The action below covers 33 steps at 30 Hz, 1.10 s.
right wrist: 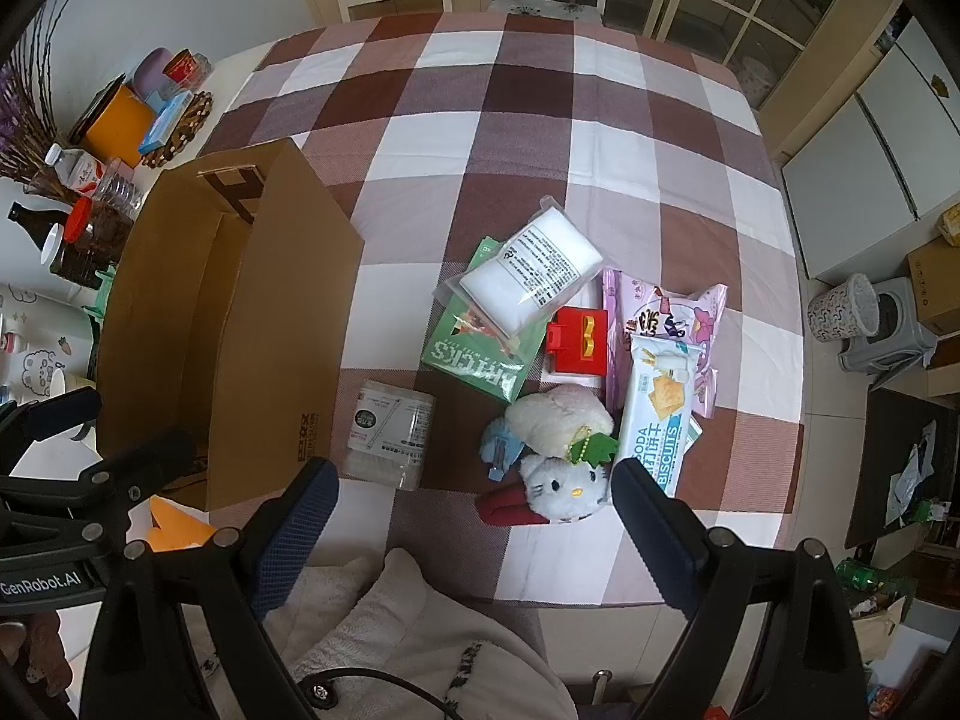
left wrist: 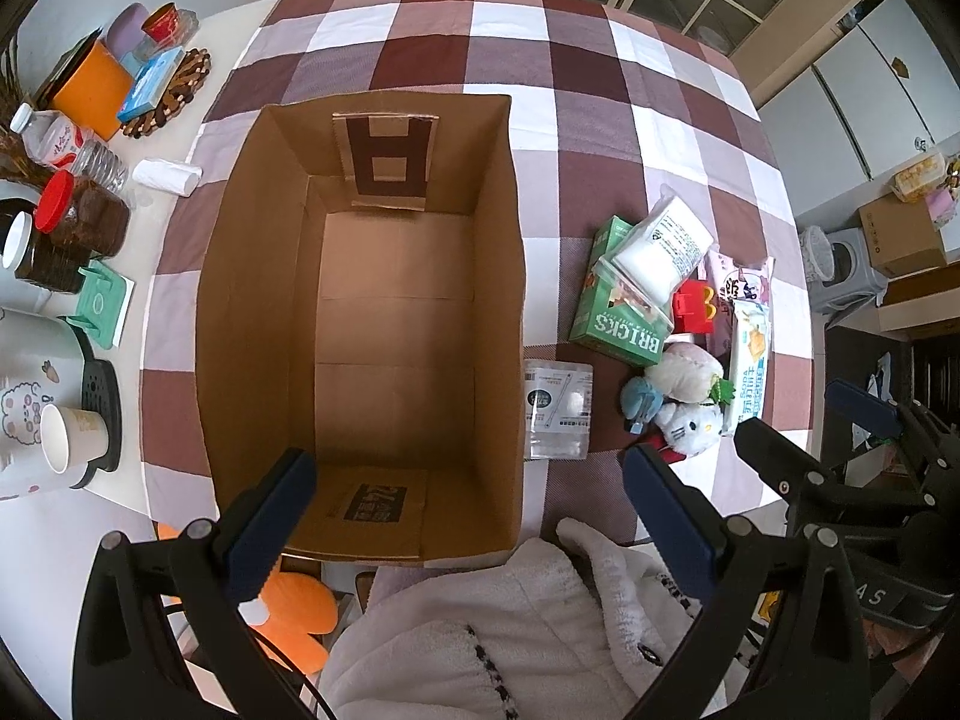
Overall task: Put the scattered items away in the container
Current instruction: 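Move both tools toward the pile of items beside the cardboard box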
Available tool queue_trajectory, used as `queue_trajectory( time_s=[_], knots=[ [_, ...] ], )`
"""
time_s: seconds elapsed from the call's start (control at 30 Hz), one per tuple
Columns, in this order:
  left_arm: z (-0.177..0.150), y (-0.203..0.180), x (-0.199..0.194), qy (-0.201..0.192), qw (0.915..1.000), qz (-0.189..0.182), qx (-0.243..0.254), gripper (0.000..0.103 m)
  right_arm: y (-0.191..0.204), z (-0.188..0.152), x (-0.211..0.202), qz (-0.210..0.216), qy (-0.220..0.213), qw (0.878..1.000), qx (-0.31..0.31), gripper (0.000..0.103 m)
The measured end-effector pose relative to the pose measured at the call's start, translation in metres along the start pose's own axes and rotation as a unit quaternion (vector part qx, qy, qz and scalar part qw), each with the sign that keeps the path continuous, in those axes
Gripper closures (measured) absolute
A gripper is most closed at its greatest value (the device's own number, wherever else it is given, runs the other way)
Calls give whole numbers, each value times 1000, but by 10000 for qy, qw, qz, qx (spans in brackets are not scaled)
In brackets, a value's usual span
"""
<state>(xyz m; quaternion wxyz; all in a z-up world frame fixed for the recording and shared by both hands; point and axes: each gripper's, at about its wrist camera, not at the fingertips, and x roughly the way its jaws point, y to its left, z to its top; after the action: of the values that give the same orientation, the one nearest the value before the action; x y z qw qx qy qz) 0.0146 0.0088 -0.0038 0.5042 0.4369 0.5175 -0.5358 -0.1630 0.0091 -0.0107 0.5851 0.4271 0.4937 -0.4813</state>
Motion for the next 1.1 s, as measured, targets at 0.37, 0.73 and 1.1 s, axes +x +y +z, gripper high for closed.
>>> queue_trajectory(
  time_s=[0.37, 0.73, 1.1],
  knots=[
    [0, -7, -1, -4, 10000, 3, 52, 0, -7, -4, -3, 24, -23, 10000, 56, 8],
    [0, -11, -2, -50, 10000, 20, 40, 0, -14, -2, -4, 122, -96, 9999, 38, 8],
    [2, -51, 10, 20, 9991, 30, 427, 0, -80, -10, -5, -9, -364, 9982, 466, 8]
  ],
)
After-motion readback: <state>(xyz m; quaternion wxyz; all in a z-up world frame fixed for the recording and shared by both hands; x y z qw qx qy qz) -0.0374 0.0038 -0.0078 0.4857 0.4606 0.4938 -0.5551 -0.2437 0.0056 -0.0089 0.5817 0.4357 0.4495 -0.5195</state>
